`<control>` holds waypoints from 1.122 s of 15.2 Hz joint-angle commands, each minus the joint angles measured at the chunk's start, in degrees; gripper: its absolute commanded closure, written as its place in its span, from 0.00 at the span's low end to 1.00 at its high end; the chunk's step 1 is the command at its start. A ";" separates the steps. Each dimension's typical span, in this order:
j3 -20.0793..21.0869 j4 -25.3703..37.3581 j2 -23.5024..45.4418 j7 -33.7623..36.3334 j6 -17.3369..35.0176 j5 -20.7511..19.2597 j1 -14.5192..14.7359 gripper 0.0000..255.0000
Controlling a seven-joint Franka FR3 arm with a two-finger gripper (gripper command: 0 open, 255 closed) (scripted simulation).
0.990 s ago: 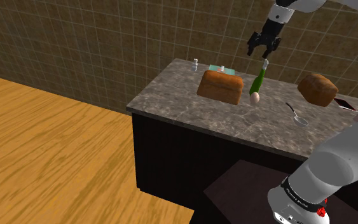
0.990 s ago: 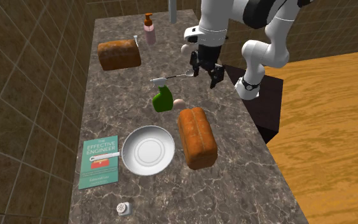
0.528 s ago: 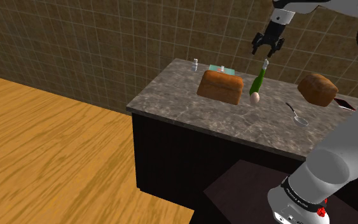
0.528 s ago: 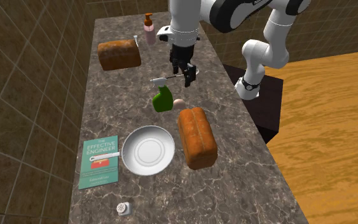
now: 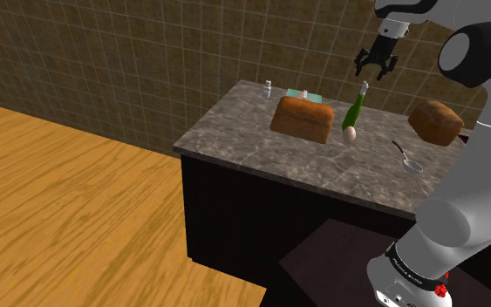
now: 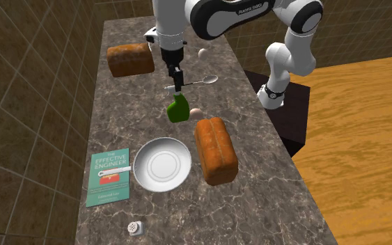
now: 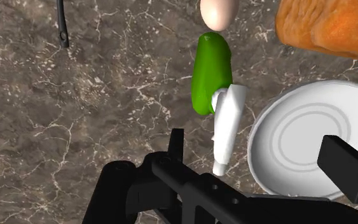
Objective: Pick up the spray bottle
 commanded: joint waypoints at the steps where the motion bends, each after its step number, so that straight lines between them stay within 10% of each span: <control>1: -0.34 0.66 1.34 -0.08 0.36 0.48 -0.76 0.00; 9: -0.21 -5.69 0.40 -0.15 5.85 0.12 -0.09 0.00; 10: -0.19 -6.10 0.22 -0.09 6.10 0.04 0.01 1.00; 17: -0.23 -5.89 0.38 -0.25 6.01 0.12 -0.13 1.00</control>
